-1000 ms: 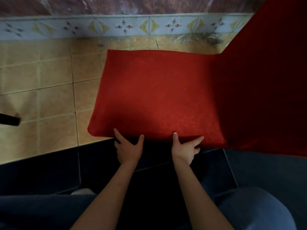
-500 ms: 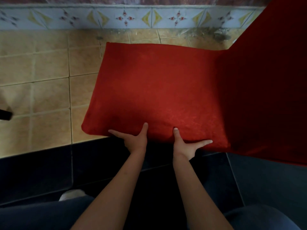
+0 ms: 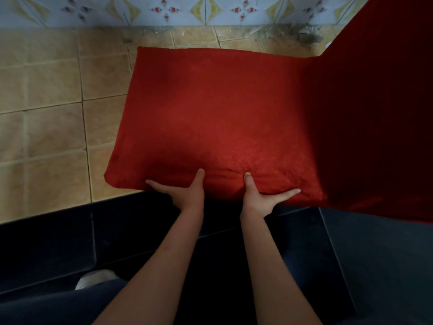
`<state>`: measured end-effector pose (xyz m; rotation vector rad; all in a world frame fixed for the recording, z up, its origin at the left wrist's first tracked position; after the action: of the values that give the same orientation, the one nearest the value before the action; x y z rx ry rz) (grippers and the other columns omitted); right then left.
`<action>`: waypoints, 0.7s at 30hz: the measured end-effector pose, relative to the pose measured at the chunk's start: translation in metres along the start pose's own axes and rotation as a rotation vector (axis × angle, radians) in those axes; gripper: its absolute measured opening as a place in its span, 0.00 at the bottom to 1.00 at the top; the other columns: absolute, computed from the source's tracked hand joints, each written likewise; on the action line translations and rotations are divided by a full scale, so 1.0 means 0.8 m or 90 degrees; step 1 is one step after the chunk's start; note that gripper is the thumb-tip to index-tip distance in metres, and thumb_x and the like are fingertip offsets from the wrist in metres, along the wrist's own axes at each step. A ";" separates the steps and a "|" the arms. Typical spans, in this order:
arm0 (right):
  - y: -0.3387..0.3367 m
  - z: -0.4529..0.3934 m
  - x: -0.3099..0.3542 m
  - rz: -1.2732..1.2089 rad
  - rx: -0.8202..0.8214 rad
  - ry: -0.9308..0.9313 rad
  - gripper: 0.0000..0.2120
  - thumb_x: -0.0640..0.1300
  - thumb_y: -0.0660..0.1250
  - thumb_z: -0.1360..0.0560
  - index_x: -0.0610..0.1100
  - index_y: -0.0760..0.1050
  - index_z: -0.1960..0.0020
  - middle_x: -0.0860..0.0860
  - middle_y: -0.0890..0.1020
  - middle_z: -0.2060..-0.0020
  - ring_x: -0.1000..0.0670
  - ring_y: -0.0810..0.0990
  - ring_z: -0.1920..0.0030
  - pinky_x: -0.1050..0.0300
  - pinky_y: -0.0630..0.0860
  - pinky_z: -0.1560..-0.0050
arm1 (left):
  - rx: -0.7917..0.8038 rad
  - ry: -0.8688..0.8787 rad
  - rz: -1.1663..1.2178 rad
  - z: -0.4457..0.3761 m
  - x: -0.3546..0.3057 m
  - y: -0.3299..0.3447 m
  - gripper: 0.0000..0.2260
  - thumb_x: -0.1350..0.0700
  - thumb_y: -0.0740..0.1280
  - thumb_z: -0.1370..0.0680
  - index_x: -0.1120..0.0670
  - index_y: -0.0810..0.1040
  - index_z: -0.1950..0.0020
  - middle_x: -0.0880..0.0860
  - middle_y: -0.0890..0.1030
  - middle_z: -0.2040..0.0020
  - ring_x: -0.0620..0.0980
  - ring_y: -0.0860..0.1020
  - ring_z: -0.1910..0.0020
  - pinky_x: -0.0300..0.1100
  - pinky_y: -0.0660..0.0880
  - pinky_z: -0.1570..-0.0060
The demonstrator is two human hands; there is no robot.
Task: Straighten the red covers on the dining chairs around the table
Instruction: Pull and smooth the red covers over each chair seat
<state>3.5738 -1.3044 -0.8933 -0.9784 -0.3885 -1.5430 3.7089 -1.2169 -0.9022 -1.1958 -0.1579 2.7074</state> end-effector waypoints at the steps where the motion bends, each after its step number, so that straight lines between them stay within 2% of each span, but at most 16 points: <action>1: 0.000 0.000 0.001 -0.003 -0.004 0.006 0.63 0.49 0.81 0.37 0.67 0.33 0.26 0.45 0.70 0.32 0.54 0.73 0.46 0.49 0.72 0.37 | 0.003 -0.008 0.000 0.001 -0.001 0.000 0.59 0.54 0.79 0.33 0.36 0.32 0.26 0.57 0.66 0.28 0.47 0.71 0.44 0.56 0.71 0.35; 5: -0.001 0.002 0.003 -0.012 -0.018 0.016 0.63 0.47 0.81 0.37 0.65 0.34 0.25 0.44 0.69 0.31 0.46 0.74 0.36 0.48 0.70 0.35 | 0.019 -0.034 -0.007 0.002 -0.007 -0.001 0.59 0.55 0.79 0.33 0.36 0.32 0.26 0.58 0.65 0.27 0.50 0.72 0.42 0.56 0.71 0.34; 7: 0.000 0.004 0.004 -0.018 -0.020 0.022 0.63 0.46 0.81 0.36 0.65 0.35 0.25 0.44 0.69 0.31 0.45 0.74 0.35 0.48 0.70 0.35 | 0.026 -0.036 -0.014 0.003 -0.010 -0.002 0.59 0.56 0.79 0.32 0.37 0.32 0.25 0.59 0.65 0.27 0.49 0.71 0.43 0.55 0.71 0.34; 10: 0.000 0.007 0.004 -0.021 -0.021 0.023 0.62 0.46 0.81 0.36 0.65 0.35 0.25 0.45 0.68 0.30 0.45 0.73 0.34 0.48 0.69 0.34 | 0.036 -0.037 -0.027 0.003 -0.012 -0.004 0.59 0.56 0.79 0.32 0.38 0.32 0.25 0.59 0.66 0.28 0.48 0.71 0.43 0.54 0.71 0.34; 18: -0.010 0.026 0.001 -0.014 -0.019 0.040 0.62 0.45 0.81 0.36 0.67 0.35 0.25 0.46 0.67 0.29 0.46 0.73 0.35 0.48 0.70 0.36 | 0.043 -0.079 -0.055 0.012 -0.016 -0.024 0.59 0.55 0.78 0.32 0.38 0.29 0.26 0.58 0.65 0.27 0.56 0.73 0.37 0.58 0.72 0.36; 21: -0.017 0.043 -0.001 -0.002 -0.024 0.057 0.62 0.46 0.81 0.36 0.68 0.35 0.26 0.46 0.68 0.29 0.49 0.74 0.40 0.48 0.71 0.37 | 0.037 -0.099 -0.063 0.019 -0.020 -0.041 0.59 0.56 0.78 0.31 0.38 0.29 0.26 0.58 0.63 0.26 0.56 0.72 0.36 0.59 0.71 0.36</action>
<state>3.5732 -1.2759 -0.8697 -0.9343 -0.2988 -1.5954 3.7123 -1.1887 -0.8750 -0.9360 -0.1534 2.6980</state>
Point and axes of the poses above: each hand's wrist, its own z-axis away from the middle knuckle, its own y-axis out of the palm, x = y × z, the point moved 4 cm from there along -z, towards the middle knuckle
